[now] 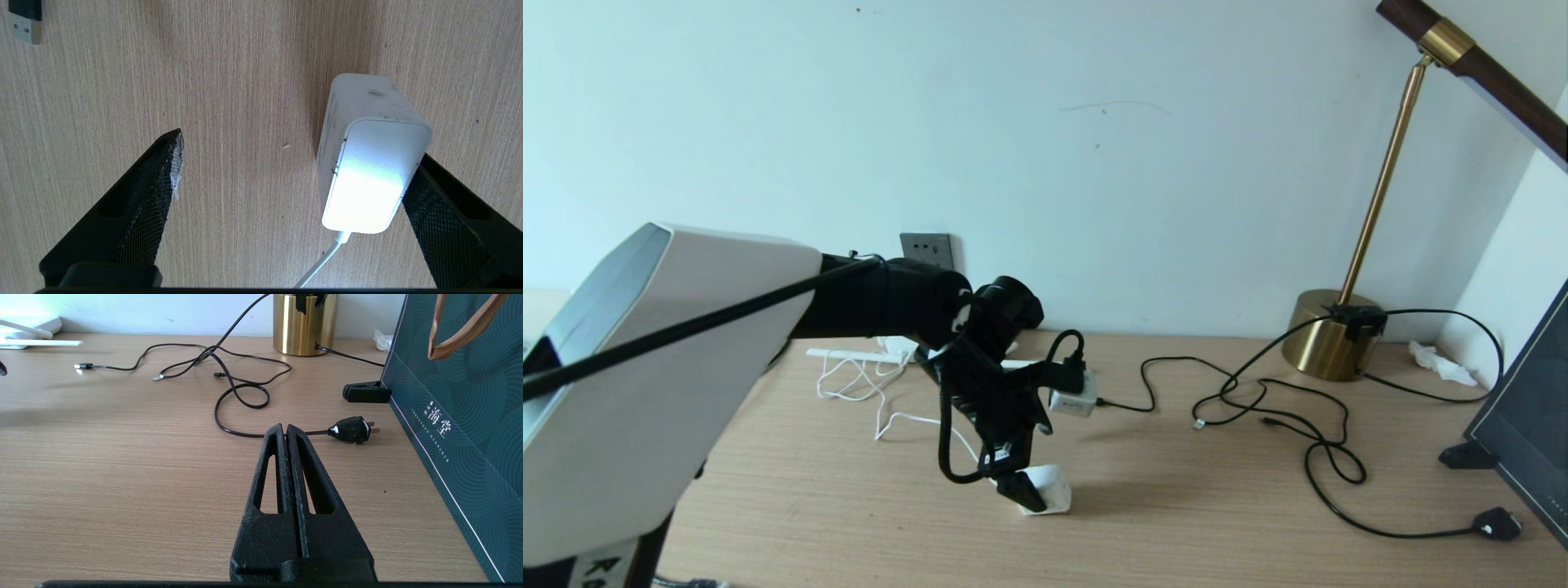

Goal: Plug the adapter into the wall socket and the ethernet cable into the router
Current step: Pick up plug

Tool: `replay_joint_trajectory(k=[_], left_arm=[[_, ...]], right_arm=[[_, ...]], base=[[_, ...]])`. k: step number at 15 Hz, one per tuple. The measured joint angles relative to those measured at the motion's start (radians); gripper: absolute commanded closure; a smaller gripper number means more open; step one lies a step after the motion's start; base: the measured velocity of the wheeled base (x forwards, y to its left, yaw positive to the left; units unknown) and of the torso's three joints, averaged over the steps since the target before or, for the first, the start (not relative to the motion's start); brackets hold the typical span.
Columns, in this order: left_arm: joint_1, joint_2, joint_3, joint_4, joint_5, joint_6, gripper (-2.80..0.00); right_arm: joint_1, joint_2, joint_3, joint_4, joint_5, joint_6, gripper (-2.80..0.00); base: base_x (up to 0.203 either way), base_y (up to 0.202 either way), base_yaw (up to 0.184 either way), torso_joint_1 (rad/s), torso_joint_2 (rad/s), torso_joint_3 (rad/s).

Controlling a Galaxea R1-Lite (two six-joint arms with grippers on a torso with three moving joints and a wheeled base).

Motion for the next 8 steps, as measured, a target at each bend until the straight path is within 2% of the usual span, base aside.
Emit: replay_joint_trajectory(k=[8], left_arm=[[-0.01,0.006,-0.023,0.053,0.023,0.0,-2.8]], right_arm=[[0.0,0.0,0.0,0.0,0.0,0.0,0.0]], base=[[0.0,0.0,0.0,0.0,0.0,0.0]])
